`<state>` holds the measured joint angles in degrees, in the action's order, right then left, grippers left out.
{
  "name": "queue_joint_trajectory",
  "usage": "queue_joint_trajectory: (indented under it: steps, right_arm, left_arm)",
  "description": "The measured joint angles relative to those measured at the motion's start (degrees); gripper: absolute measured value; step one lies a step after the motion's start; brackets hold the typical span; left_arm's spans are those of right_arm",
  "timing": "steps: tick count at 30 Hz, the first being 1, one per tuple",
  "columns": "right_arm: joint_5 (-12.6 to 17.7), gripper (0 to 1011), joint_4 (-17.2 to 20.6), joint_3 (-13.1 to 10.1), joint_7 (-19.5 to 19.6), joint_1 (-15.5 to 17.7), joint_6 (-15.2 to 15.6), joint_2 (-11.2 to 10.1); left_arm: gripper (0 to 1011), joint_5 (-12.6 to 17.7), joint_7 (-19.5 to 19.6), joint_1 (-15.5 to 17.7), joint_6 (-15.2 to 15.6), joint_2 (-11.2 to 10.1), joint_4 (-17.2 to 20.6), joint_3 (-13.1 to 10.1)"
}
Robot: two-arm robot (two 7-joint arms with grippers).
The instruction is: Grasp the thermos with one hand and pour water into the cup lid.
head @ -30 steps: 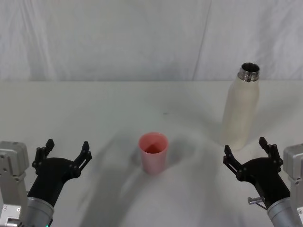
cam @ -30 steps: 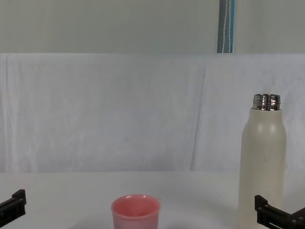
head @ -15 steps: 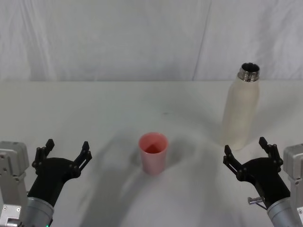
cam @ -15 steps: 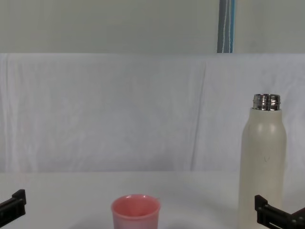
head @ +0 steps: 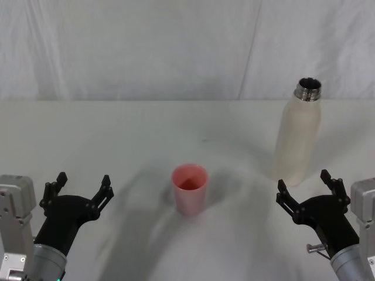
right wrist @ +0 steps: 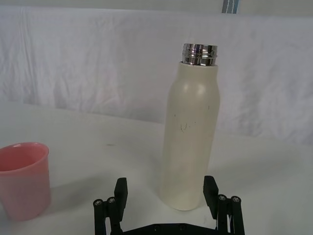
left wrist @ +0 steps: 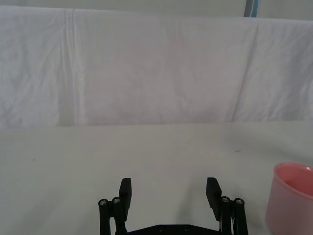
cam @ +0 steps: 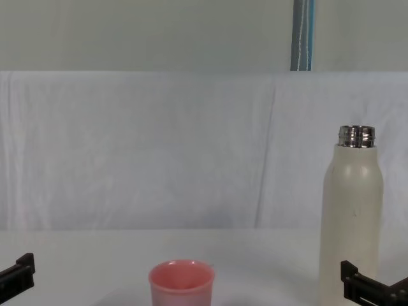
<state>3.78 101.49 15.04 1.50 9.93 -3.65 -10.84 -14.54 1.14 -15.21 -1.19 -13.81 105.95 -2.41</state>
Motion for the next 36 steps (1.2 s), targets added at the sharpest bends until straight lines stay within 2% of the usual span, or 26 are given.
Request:
queue_joint_trajectory:
  steps: [36]
  right_arm:
    - [0.0, 1002, 0.0, 0.0, 0.0, 0.0, 0.0, 0.0]
  left_arm:
    - [1001, 0.0, 0.0, 0.0, 0.0, 0.0, 0.0, 0.0]
